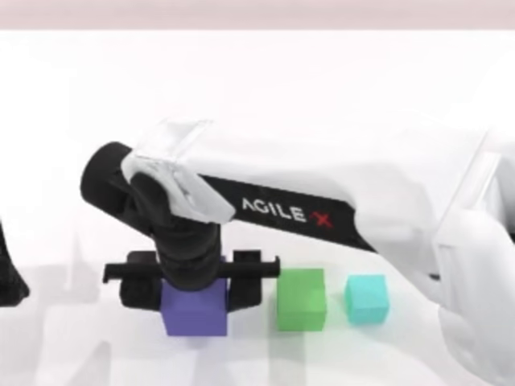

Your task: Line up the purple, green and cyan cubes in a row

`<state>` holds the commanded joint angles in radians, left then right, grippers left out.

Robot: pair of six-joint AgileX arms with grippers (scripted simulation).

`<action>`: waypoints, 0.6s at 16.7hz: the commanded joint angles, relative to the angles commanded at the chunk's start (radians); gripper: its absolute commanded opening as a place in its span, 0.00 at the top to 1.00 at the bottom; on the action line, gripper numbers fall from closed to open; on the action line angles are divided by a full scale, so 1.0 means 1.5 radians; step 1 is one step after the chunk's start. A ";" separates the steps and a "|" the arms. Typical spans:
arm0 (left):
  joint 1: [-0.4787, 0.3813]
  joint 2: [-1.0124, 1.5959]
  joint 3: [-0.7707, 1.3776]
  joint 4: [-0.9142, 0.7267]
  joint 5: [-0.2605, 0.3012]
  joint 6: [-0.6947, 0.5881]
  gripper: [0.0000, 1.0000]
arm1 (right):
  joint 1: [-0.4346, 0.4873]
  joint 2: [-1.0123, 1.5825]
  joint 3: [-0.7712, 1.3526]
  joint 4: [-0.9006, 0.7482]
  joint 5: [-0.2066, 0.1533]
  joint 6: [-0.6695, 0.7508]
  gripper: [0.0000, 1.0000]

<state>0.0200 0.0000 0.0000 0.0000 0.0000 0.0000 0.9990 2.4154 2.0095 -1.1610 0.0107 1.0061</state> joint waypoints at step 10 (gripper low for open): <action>0.000 0.000 0.000 0.000 0.000 0.000 0.00 | 0.000 0.000 0.000 0.000 0.000 0.000 0.00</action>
<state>0.0200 0.0000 0.0000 0.0000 0.0000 0.0000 0.9990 2.4154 2.0095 -1.1610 0.0107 1.0061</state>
